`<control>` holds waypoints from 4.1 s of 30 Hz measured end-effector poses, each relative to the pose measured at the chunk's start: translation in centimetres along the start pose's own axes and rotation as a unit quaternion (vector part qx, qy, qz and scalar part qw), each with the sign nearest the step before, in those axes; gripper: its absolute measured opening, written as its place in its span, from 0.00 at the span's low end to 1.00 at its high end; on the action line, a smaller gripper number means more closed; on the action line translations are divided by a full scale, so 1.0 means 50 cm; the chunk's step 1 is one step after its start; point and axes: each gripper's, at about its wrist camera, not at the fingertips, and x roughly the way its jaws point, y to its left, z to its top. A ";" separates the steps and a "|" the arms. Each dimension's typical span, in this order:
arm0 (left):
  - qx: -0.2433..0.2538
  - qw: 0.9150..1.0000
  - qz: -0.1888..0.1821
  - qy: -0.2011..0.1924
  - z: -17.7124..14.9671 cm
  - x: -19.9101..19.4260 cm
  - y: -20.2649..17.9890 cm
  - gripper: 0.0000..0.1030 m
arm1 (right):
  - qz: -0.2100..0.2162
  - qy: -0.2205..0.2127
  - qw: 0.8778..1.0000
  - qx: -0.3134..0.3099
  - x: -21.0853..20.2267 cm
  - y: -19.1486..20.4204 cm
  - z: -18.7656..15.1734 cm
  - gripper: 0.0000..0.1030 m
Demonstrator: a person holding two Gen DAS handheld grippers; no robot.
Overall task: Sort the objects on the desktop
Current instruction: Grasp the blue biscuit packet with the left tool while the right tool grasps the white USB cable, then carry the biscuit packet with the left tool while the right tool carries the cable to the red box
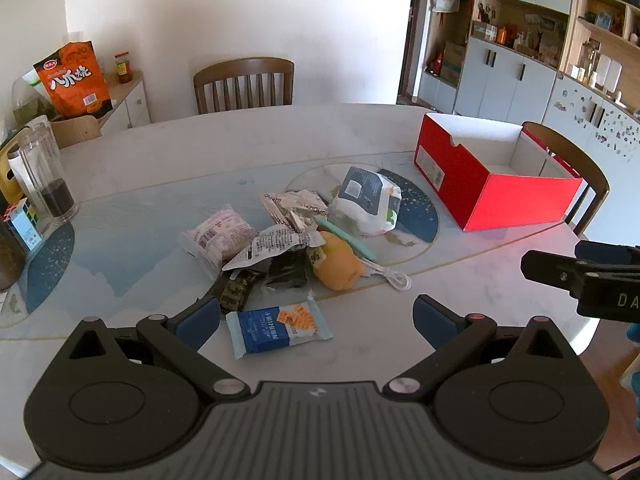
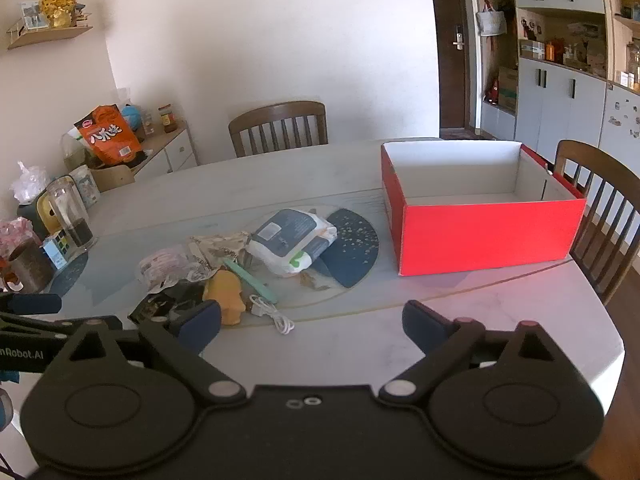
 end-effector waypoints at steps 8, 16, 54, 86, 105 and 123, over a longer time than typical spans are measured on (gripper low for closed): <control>-0.006 1.000 0.015 -0.001 0.000 -0.001 -0.002 1.00 | 0.020 0.000 1.000 -0.010 0.001 0.002 0.000 0.91; -0.019 1.000 0.020 0.007 -0.004 0.008 0.011 1.00 | 0.034 -0.004 0.999 -0.037 0.013 0.016 0.004 0.90; 0.016 0.996 0.050 0.072 -0.069 0.249 0.058 1.00 | 0.011 0.084 0.991 -0.101 0.279 0.079 -0.032 0.64; 0.011 0.995 0.031 0.092 -0.061 0.303 0.067 0.91 | 0.028 0.124 0.984 -0.123 0.368 0.099 -0.036 0.49; -0.012 0.995 -0.044 0.085 -0.047 0.278 0.112 0.72 | 0.026 0.134 0.986 -0.098 0.328 0.102 -0.042 0.12; 0.002 0.992 -0.114 0.047 0.016 0.226 0.130 0.72 | -0.010 0.112 0.993 -0.044 0.231 0.073 -0.019 0.08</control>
